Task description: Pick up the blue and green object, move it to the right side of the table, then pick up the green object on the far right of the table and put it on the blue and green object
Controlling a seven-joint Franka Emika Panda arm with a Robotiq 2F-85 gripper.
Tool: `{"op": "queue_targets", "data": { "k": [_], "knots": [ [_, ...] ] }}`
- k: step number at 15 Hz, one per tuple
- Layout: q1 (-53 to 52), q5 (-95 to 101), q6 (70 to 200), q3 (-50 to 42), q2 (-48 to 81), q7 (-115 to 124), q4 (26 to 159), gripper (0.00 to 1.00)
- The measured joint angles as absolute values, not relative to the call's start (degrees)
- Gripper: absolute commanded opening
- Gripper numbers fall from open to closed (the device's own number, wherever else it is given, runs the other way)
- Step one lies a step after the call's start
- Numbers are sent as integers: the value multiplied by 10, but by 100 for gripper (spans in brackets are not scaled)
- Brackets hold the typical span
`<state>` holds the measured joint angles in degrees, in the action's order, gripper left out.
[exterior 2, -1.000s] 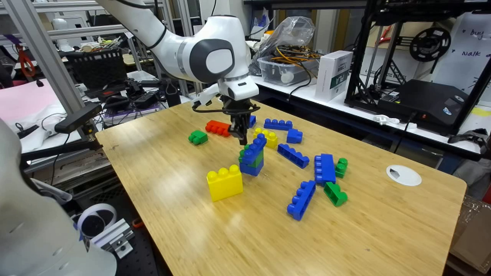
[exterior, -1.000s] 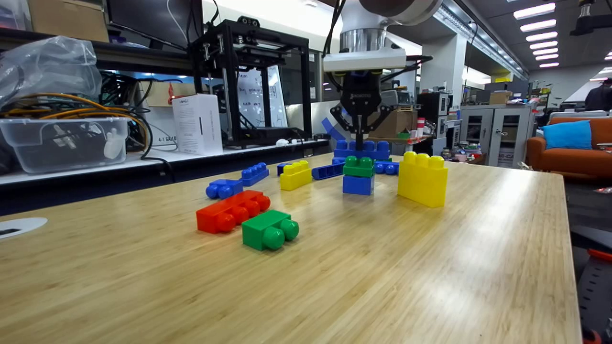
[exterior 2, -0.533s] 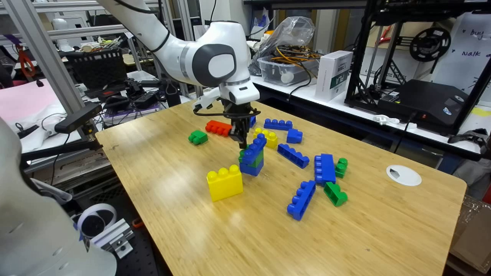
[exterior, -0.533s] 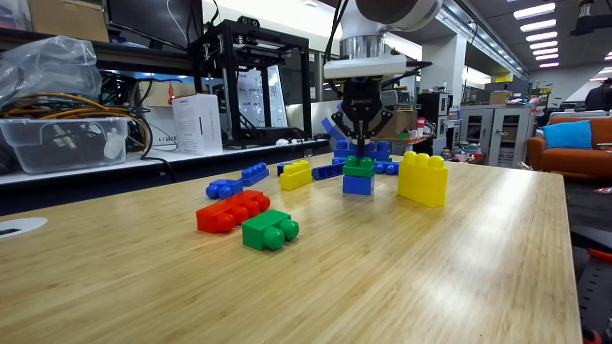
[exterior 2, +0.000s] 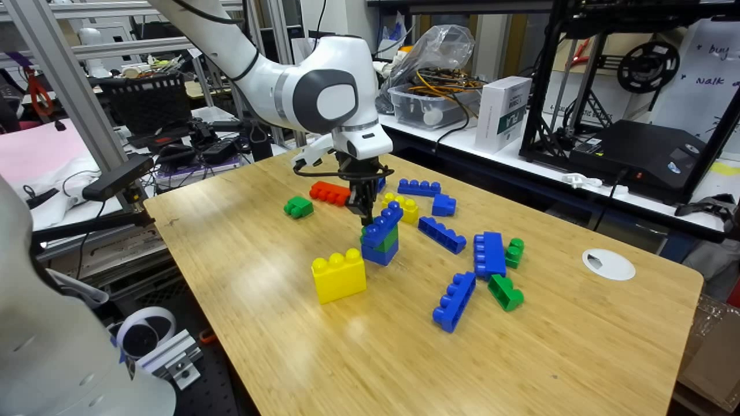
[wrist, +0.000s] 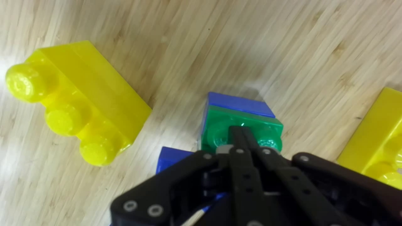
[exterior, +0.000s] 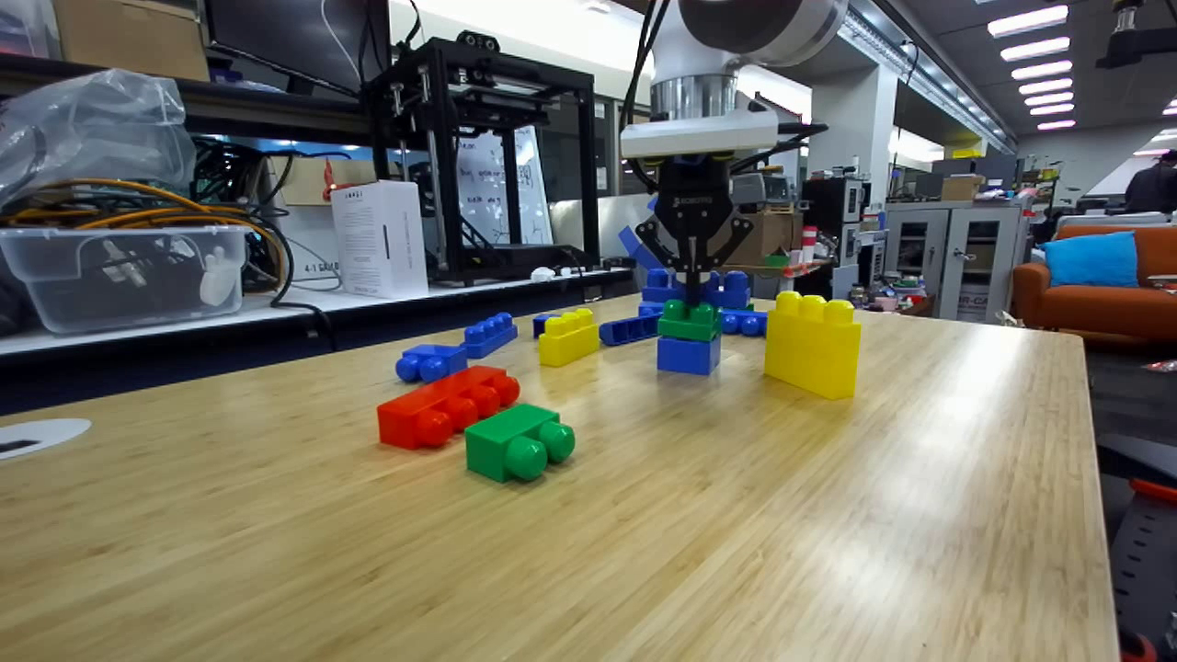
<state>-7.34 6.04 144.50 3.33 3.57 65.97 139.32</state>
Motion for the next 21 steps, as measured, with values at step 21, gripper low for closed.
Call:
{"op": "queue_targets", "data": {
  "k": [21],
  "knots": [
    [-77, 114, 1444, 31, 52, 664, 1370, 0]
  ]
}}
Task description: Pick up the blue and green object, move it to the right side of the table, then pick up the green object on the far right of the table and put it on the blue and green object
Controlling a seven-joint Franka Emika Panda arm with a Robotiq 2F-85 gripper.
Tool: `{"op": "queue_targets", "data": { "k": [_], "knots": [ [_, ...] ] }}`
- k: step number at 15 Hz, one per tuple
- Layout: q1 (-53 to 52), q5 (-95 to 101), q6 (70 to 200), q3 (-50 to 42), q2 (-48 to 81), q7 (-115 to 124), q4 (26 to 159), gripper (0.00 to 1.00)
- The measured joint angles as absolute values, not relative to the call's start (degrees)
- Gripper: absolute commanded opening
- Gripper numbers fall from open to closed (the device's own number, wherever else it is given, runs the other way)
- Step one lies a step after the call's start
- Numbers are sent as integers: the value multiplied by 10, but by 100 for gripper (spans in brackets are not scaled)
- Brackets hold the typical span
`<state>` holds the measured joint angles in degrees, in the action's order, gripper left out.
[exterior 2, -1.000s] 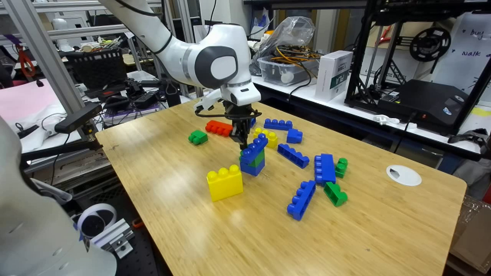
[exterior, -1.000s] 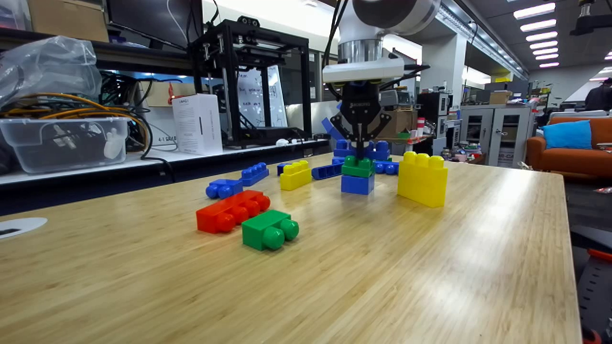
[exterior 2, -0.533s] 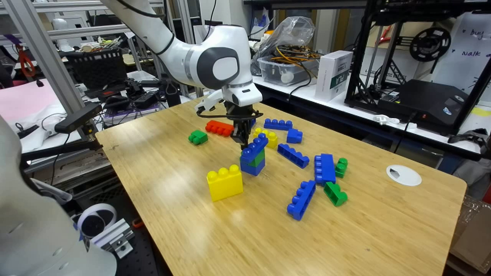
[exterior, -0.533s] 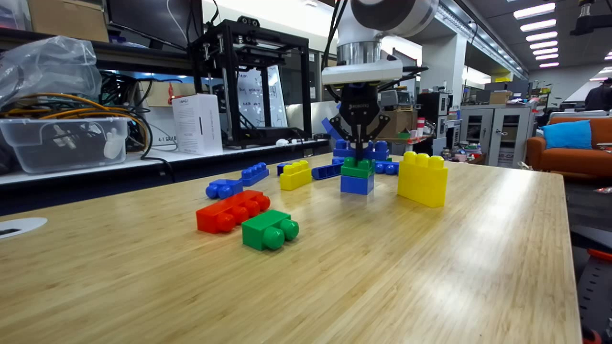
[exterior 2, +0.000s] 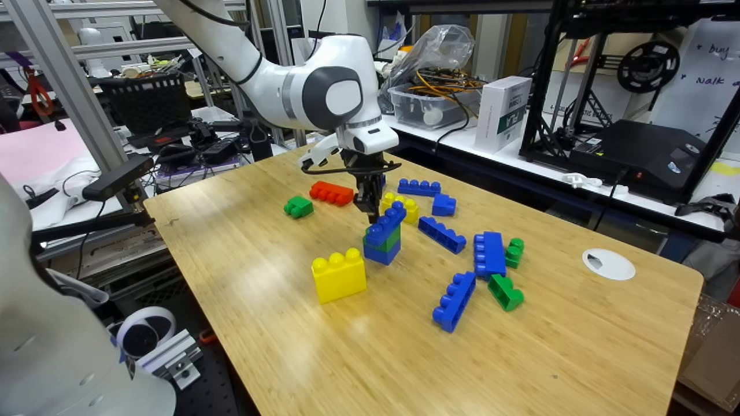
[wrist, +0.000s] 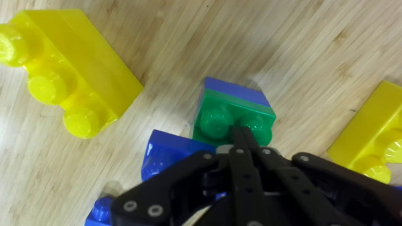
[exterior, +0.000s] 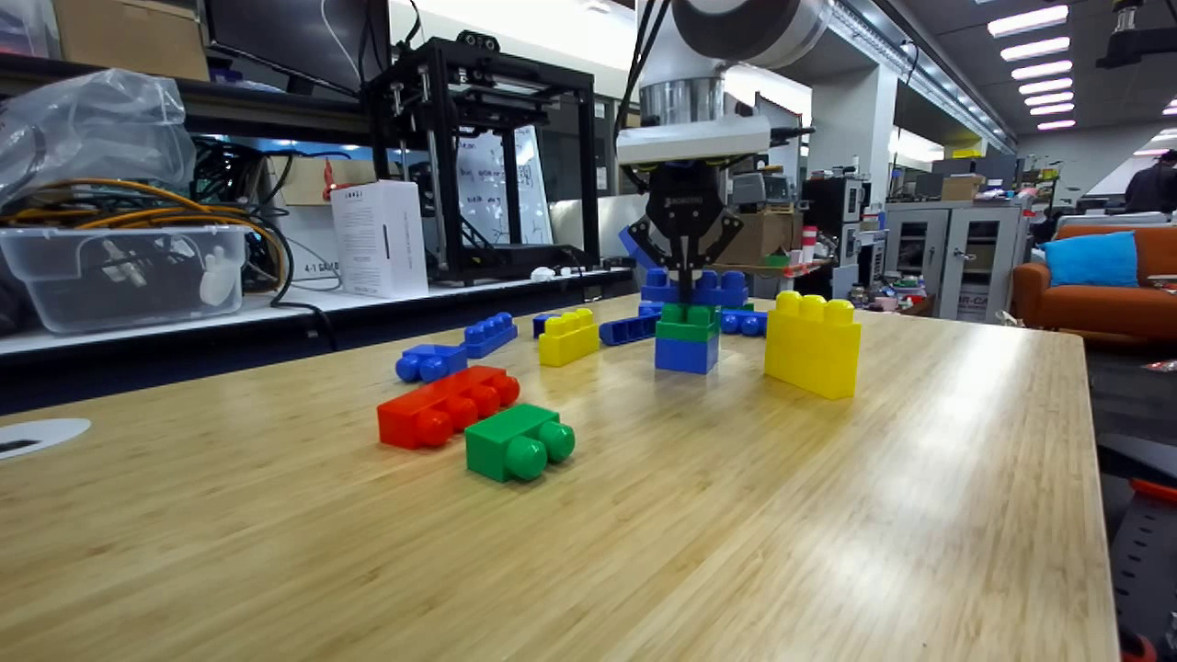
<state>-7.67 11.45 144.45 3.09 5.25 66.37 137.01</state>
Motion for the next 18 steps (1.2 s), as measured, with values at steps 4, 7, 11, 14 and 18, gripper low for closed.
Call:
{"op": "queue_targets", "data": {
  "k": [4, 7, 11, 14, 18],
  "knots": [
    [-84, 155, 1443, 32, 49, 668, 1351, 0],
    [-87, 165, 1438, 34, 50, 667, 1341, 0],
    [-90, 113, 1439, 58, 48, 545, 1339, 0],
    [-94, 68, 1435, 76, 38, 433, 1338, 0],
    [-96, 38, 1395, 87, 12, 290, 1339, 0]
  ]
}}
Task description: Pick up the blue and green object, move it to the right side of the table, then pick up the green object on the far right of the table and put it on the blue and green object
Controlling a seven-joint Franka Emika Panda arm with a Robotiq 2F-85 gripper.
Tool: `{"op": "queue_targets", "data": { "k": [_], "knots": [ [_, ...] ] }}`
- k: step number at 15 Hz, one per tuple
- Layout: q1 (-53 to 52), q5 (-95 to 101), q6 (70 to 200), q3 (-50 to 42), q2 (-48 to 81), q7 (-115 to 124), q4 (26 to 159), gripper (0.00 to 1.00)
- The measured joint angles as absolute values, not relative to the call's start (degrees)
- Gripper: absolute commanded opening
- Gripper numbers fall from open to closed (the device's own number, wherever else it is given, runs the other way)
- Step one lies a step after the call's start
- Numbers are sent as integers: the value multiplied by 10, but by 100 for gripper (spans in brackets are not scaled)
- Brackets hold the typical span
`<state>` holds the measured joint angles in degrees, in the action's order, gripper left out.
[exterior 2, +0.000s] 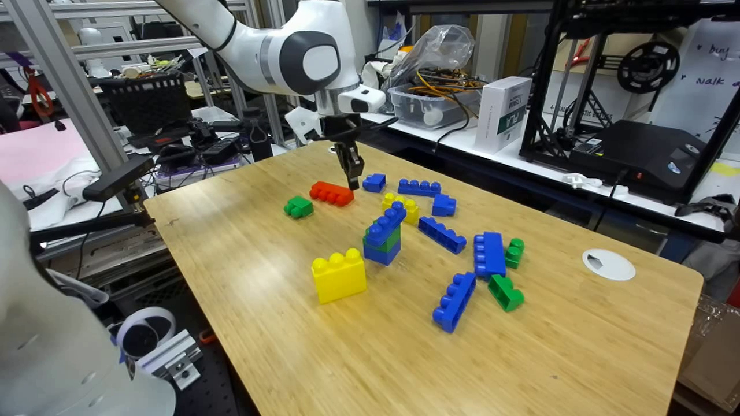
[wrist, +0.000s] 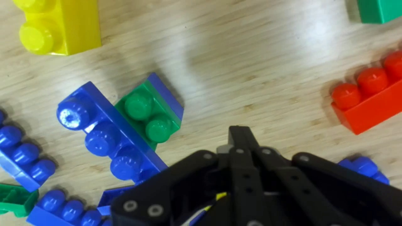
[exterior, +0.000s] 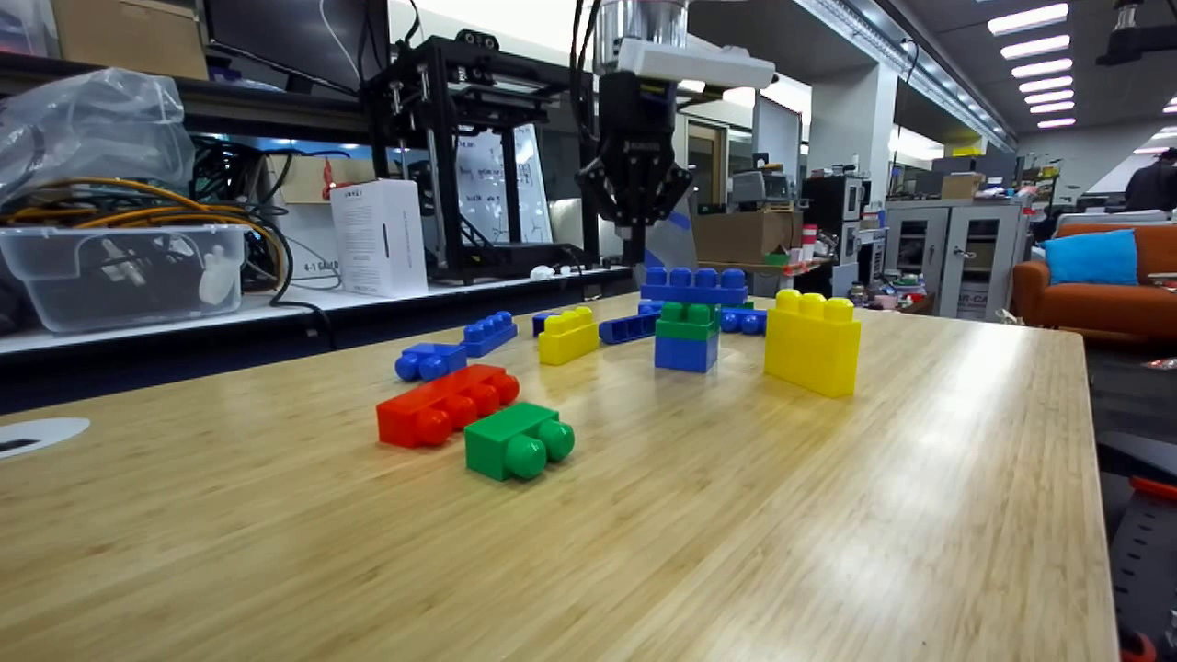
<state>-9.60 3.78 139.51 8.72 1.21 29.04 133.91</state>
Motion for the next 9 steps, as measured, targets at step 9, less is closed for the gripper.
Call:
{"op": "queue_targets", "data": {
  "k": [9],
  "knots": [
    [-95, 38, 1282, 84, -90, 52, 1392, 0]
  ]
}}
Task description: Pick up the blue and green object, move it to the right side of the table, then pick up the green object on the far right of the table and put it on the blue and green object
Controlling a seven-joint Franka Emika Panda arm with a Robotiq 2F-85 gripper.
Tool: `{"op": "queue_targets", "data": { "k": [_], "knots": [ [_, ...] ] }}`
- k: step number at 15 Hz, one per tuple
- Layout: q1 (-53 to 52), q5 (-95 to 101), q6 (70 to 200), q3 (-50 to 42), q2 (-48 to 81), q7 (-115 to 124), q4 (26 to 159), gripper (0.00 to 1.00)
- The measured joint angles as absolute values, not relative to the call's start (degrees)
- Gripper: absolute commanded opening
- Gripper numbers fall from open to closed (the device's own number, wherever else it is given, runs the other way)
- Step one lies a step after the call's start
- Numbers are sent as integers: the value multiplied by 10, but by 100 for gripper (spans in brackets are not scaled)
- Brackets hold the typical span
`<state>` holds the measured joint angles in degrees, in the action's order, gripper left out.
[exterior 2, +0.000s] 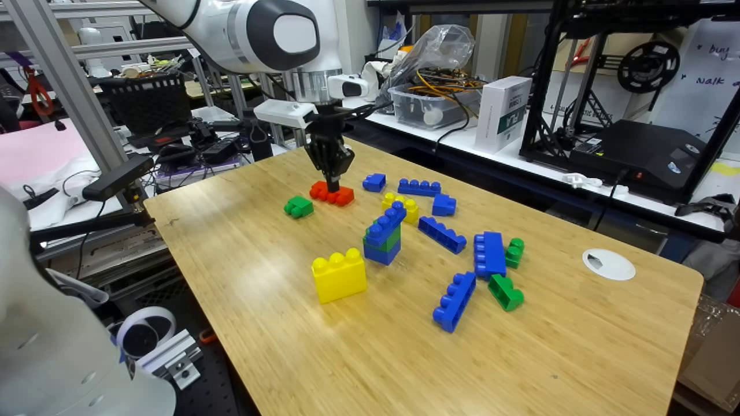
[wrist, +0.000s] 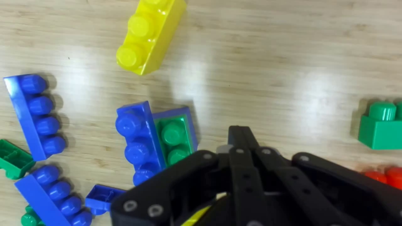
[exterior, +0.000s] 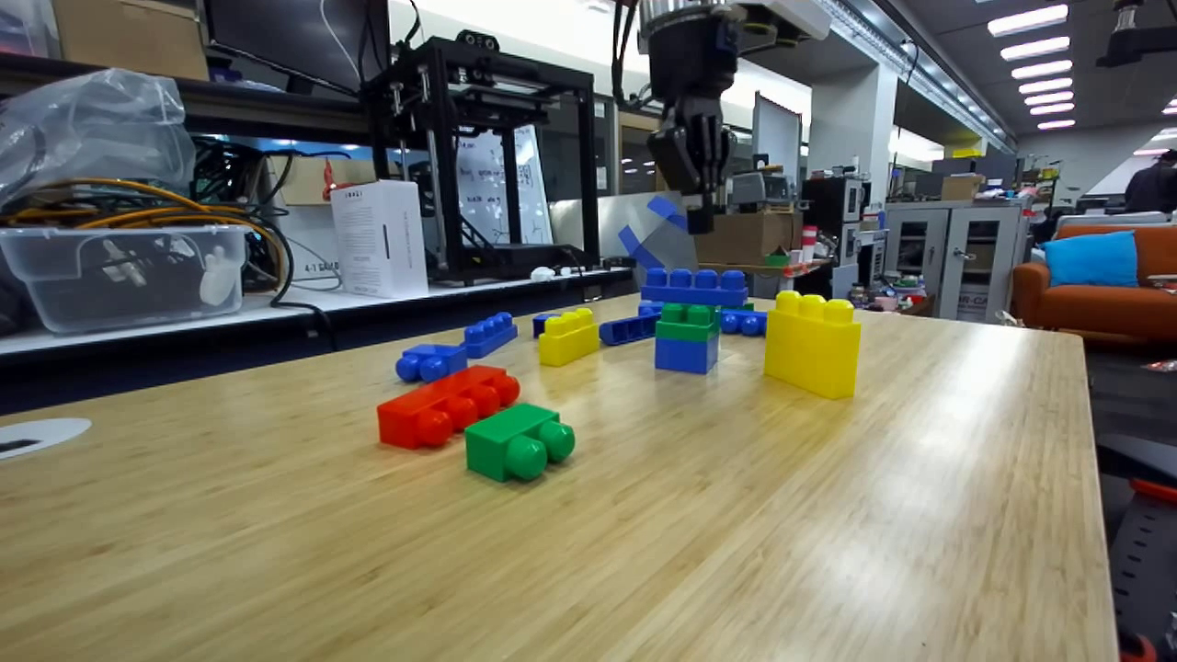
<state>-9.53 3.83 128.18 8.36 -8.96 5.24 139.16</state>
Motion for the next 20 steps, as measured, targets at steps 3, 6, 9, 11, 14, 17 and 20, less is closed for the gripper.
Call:
{"op": "queue_targets", "data": {
  "k": [3, 6, 9, 11, 14, 17, 20],
  "knots": [
    [-95, 41, 1269, 79, -134, 6, 1428, 0],
    [-95, 49, 1255, 73, -188, -32, 1467, 0],
    [-95, 54, 1250, 63, -246, -76, 1513, 27],
    [-95, 59, 1247, 53, -282, -104, 1543, 39],
    [-95, 74, 1246, 42, -326, -133, 1584, 61],
    [-95, 91, 1246, 28, -349, -154, 1598, 81],
    [-95, 98, 1247, 17, -354, -168, 1593, 99]
  ]
}}
